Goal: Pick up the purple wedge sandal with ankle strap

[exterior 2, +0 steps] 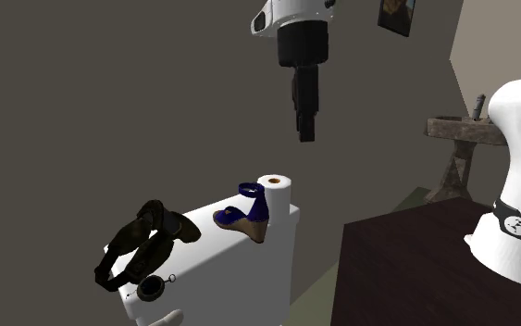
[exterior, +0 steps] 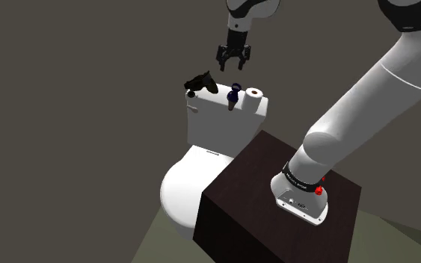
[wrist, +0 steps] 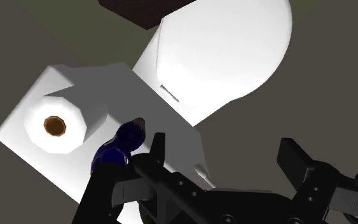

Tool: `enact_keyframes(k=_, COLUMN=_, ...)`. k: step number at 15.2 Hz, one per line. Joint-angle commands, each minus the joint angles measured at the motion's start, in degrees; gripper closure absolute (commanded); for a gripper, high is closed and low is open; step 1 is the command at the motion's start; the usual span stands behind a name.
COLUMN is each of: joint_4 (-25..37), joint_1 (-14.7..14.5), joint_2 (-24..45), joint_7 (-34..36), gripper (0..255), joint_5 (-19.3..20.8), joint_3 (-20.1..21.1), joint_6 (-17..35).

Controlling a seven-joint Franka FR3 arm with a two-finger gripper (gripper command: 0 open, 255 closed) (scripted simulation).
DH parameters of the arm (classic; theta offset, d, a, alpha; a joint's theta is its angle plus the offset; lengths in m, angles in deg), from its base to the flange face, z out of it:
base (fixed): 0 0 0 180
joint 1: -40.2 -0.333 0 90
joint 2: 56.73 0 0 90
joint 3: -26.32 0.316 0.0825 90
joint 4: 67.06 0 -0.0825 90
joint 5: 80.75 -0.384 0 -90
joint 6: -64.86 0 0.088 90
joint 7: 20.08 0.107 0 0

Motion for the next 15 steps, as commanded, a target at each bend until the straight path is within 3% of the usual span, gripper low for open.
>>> enact_keyframes(k=1, joint_4=2.7, joint_1=0.6, joint_2=4.5, joint_7=0.8, gripper=0, joint_5=0.1, joint_3=-0.7, joint_6=0.9)
enact_keyframes(k=15, joint_4=24.7, joint_1=7.3, joint_2=32.3, joint_7=3.7, gripper=0, joint_5=-1.0, joint_3=-6.0, joint_6=0.8)
